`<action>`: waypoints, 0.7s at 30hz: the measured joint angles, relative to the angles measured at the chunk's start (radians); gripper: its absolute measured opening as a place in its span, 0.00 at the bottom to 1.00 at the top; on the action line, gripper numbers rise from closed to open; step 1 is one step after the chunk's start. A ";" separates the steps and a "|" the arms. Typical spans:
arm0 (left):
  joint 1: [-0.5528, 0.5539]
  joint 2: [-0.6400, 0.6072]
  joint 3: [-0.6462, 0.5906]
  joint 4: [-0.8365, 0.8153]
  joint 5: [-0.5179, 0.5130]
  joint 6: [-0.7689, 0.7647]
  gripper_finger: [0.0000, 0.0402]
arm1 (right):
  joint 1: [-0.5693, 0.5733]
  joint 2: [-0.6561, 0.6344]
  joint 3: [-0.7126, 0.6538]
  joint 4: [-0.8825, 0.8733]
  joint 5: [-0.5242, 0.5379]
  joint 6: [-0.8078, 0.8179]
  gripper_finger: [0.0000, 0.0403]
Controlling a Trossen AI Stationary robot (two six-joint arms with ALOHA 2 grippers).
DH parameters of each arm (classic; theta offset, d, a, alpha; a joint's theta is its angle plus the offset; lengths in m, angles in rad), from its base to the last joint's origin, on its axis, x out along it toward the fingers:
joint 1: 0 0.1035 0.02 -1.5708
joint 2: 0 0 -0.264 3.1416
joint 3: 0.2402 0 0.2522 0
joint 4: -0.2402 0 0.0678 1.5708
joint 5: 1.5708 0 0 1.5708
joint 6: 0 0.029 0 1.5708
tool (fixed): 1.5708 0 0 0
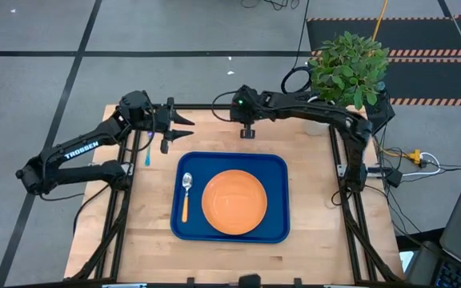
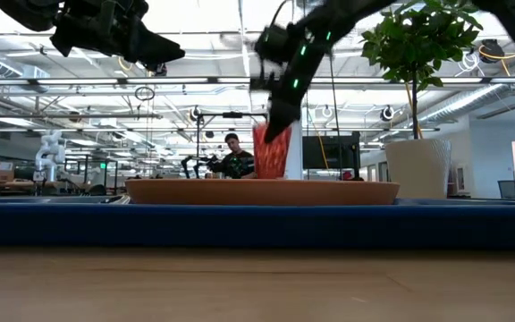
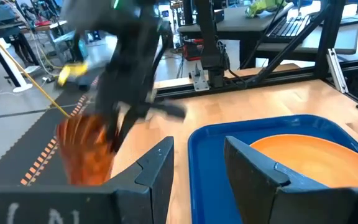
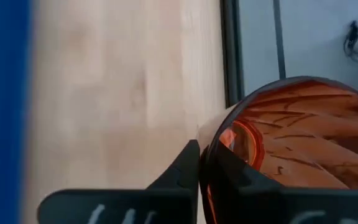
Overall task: Pick and place plate/cup/fork/spoon on tray
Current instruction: Put the brown glass on the blue serving tray to the top right of the orange plate
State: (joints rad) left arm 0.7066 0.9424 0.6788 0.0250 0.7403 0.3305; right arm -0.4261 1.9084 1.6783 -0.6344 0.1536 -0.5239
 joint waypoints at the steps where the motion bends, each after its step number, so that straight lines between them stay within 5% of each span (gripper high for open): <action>1: 0.000 0.000 0.000 0.000 0.000 0.000 0.36 | 0.009 -0.028 0.001 -0.027 -0.009 0.020 0.01; 9: 0.000 0.000 0.000 0.000 -0.005 -0.019 0.36 | 0.079 -0.182 -0.059 -0.315 -0.122 0.256 0.00; 21: 0.000 0.000 0.000 -0.006 -0.007 -0.026 0.36 | 0.289 -0.470 -0.504 -0.154 -0.014 0.537 0.00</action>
State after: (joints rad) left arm 0.7063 0.9424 0.6788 0.0189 0.7330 0.3050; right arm -0.1374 1.4387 1.1741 -0.7880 0.1397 0.0127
